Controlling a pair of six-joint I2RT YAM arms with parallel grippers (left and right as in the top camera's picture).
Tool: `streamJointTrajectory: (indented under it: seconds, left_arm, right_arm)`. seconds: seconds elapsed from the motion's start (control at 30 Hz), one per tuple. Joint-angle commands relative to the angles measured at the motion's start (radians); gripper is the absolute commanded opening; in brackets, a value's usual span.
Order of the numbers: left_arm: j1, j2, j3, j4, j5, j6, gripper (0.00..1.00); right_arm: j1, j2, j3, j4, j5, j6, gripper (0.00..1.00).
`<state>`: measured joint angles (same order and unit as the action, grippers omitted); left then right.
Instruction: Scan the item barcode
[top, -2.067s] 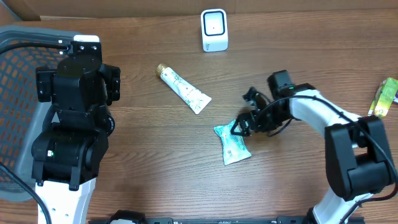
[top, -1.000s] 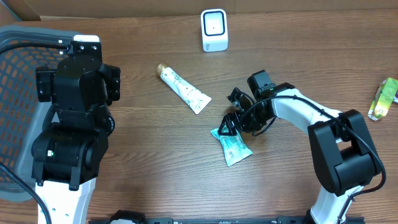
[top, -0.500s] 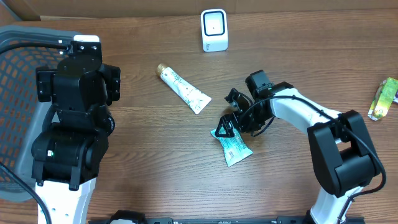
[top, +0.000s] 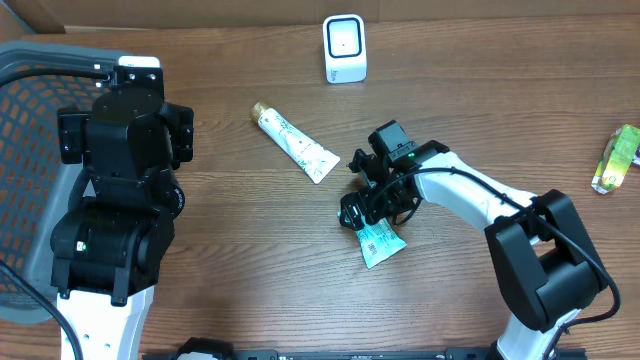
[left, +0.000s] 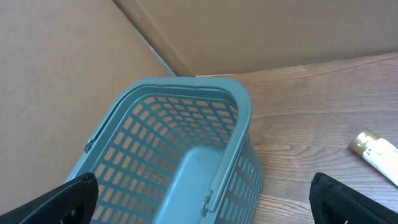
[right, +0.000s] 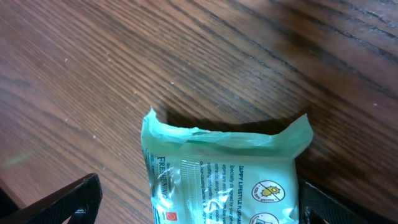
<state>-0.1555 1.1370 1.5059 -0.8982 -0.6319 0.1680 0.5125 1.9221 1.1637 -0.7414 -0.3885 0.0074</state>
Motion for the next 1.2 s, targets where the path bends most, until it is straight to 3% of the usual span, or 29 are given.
streamJointTrajectory:
  seconds: [0.0,0.07,0.2,0.23,0.33,0.37,0.43,0.47,0.6,0.83,1.17]
  left_arm:
    - [0.000,0.002,0.002,0.005,0.001,0.008,1.00]
    - [0.000,0.002,0.002,0.005,0.001,0.008,0.99]
    - [0.000,0.002,0.002,0.005,0.001,0.008,1.00]
    - [0.000,0.002,0.002,0.005,0.001,0.008,1.00]
    - [0.000,0.002,0.002,0.005,0.001,0.008,0.99]
    - [0.000,0.002,0.002,0.005,0.001,0.008,1.00]
    - [0.000,0.002,0.002,0.005,0.001,0.008,1.00]
    - [0.000,0.002,0.002,0.005,0.001,0.008,1.00]
    - [0.000,0.002,0.002,0.004,0.001,0.008,1.00]
    - [0.000,0.002,0.002,0.005,0.001,0.008,1.00]
    - [0.000,0.002,0.002,0.005,0.002,0.008,0.99]
  right_arm:
    - [-0.003,0.182,-0.175,0.000,0.227,0.023,0.99]
    - [-0.003,0.182,-0.180,0.000,0.225,0.021,0.93]
    - [-0.003,0.182,-0.183,0.001,0.157,-0.031,0.63]
    - [-0.003,0.182,-0.183,0.000,0.156,-0.031,0.62]
    - [-0.003,0.183,-0.199,0.010,0.138,-0.035,0.77]
    - [-0.003,0.185,-0.204,0.016,0.124,-0.037,0.88]
    - [-0.003,0.187,-0.209,0.021,0.115,-0.041,0.93]
    - [-0.003,0.189,-0.209,0.023,0.116,-0.042,0.87]
    - [-0.003,0.204,-0.209,0.027,0.118,-0.042,0.49]
    - [-0.003,0.216,-0.200,0.019,0.115,-0.042,0.06]
    - [-0.005,0.216,-0.034,-0.125,0.126,-0.038,0.04]
